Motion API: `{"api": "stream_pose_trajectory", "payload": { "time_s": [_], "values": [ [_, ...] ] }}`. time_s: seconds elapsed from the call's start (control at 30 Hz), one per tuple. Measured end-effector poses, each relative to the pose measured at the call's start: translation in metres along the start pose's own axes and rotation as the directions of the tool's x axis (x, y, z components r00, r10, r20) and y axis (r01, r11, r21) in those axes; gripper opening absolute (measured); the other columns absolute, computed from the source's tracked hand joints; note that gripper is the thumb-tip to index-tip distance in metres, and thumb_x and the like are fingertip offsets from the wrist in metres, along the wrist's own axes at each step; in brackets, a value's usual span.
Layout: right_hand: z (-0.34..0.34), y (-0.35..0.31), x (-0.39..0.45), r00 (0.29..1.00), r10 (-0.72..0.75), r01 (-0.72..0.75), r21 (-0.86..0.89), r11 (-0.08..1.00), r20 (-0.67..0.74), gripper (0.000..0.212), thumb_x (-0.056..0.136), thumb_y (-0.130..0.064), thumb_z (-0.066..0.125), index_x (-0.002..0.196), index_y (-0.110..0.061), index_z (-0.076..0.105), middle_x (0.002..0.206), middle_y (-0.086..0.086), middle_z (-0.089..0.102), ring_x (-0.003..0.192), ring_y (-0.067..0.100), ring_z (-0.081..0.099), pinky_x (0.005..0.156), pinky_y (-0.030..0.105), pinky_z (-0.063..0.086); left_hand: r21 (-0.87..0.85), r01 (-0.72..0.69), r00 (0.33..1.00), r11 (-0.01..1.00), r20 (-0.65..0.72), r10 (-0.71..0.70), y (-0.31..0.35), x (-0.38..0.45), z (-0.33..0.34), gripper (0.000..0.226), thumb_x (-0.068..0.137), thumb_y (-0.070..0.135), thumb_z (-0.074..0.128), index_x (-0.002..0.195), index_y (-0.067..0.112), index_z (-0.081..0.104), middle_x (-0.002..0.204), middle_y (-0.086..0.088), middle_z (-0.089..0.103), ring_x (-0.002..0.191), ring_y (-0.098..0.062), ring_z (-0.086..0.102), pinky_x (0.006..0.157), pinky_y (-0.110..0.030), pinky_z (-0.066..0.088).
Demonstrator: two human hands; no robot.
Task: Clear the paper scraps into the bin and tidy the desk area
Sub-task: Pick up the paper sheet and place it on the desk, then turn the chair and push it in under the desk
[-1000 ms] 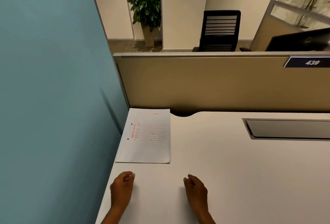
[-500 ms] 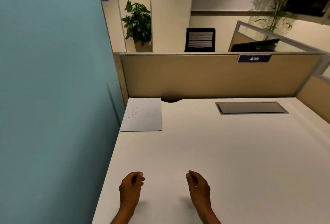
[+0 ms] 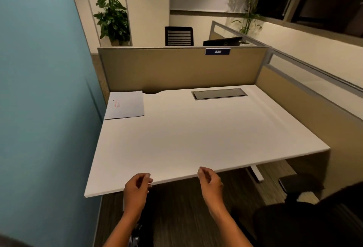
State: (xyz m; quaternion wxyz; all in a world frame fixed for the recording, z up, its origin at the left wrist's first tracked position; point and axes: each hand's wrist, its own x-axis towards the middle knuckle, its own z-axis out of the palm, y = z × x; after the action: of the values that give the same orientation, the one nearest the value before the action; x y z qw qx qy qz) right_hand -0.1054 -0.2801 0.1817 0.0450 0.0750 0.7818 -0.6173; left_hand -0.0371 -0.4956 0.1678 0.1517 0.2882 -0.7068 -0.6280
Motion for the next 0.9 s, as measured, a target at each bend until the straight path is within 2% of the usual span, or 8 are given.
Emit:
{"api": "stream_pose_trajectory", "payload": {
  "time_s": [0.13, 0.27, 0.43, 0.53, 0.73, 0.9],
  "values": [
    [-0.055, -0.008, -0.036, 0.998, -0.069, 0.068, 0.051, 0.996, 0.003, 0.015, 0.094, -0.032, 0.058, 0.108, -0.029, 0.063, 0.105, -0.007, 0.067, 0.101, 0.005, 0.063, 0.089, 0.024, 0.053, -0.057, -0.04, 0.999, 0.998, 0.026, 0.042, 0.023, -0.058, 0.018, 0.011, 0.097, 0.022, 0.059, 0.095, 0.02, 0.07, 0.089, -0.003, 0.075, 0.084, -0.023, 0.07, 0.071, -0.032, 0.057],
    [-0.112, -0.006, -0.072, 0.991, -0.137, 0.137, 0.092, 0.986, -0.008, 0.008, 0.095, -0.031, 0.058, 0.101, -0.033, 0.063, 0.1, -0.008, 0.069, 0.098, 0.005, 0.065, 0.088, 0.025, 0.054, -0.072, -0.093, 0.994, 0.993, 0.047, 0.096, 0.034, -0.124, 0.04, 0.012, 0.096, 0.023, 0.059, 0.097, 0.017, 0.07, 0.09, -0.007, 0.075, 0.084, -0.026, 0.07, 0.072, -0.036, 0.058],
    [-0.19, 0.027, -0.118, 0.987, -0.158, 0.156, 0.09, 0.984, 0.013, 0.014, 0.094, -0.033, 0.058, 0.107, -0.032, 0.064, 0.102, -0.011, 0.069, 0.099, 0.001, 0.065, 0.085, 0.02, 0.054, -0.057, -0.116, 0.991, 0.992, 0.061, 0.12, 0.025, -0.221, 0.078, 0.012, 0.096, 0.02, 0.059, 0.099, 0.02, 0.071, 0.088, -0.005, 0.075, 0.082, -0.02, 0.072, 0.073, -0.036, 0.059],
    [-0.239, 0.051, -0.15, 0.993, -0.115, 0.115, 0.09, 0.989, -0.008, 0.017, 0.094, -0.031, 0.058, 0.109, -0.026, 0.066, 0.101, -0.009, 0.07, 0.097, 0.002, 0.066, 0.085, 0.021, 0.054, -0.03, -0.106, 0.985, 0.994, 0.132, 0.109, 0.017, -0.288, 0.102, 0.013, 0.096, 0.018, 0.058, 0.099, 0.019, 0.07, 0.088, -0.004, 0.075, 0.081, -0.015, 0.072, 0.072, -0.033, 0.059],
    [-0.33, 0.093, -0.212, 0.993, -0.102, 0.104, 0.039, 0.994, -0.059, 0.011, 0.094, -0.034, 0.058, 0.102, -0.035, 0.065, 0.099, -0.012, 0.07, 0.096, 0.001, 0.066, 0.078, 0.016, 0.052, -0.038, -0.165, 0.96, 0.986, 0.224, 0.169, 0.013, -0.387, 0.145, 0.013, 0.096, 0.018, 0.059, 0.098, 0.019, 0.071, 0.089, -0.007, 0.075, 0.083, -0.016, 0.072, 0.071, -0.03, 0.057],
    [-0.396, 0.116, -0.264, 0.981, -0.129, 0.132, 0.009, 0.991, -0.148, 0.014, 0.093, -0.038, 0.058, 0.105, -0.037, 0.066, 0.1, -0.013, 0.071, 0.095, -0.003, 0.066, 0.084, 0.024, 0.056, -0.068, -0.217, 0.926, 0.974, 0.301, 0.227, 0.021, -0.45, 0.167, 0.012, 0.096, 0.019, 0.059, 0.095, 0.02, 0.071, 0.087, -0.005, 0.074, 0.081, -0.015, 0.071, 0.068, -0.026, 0.057]
  ]
}}
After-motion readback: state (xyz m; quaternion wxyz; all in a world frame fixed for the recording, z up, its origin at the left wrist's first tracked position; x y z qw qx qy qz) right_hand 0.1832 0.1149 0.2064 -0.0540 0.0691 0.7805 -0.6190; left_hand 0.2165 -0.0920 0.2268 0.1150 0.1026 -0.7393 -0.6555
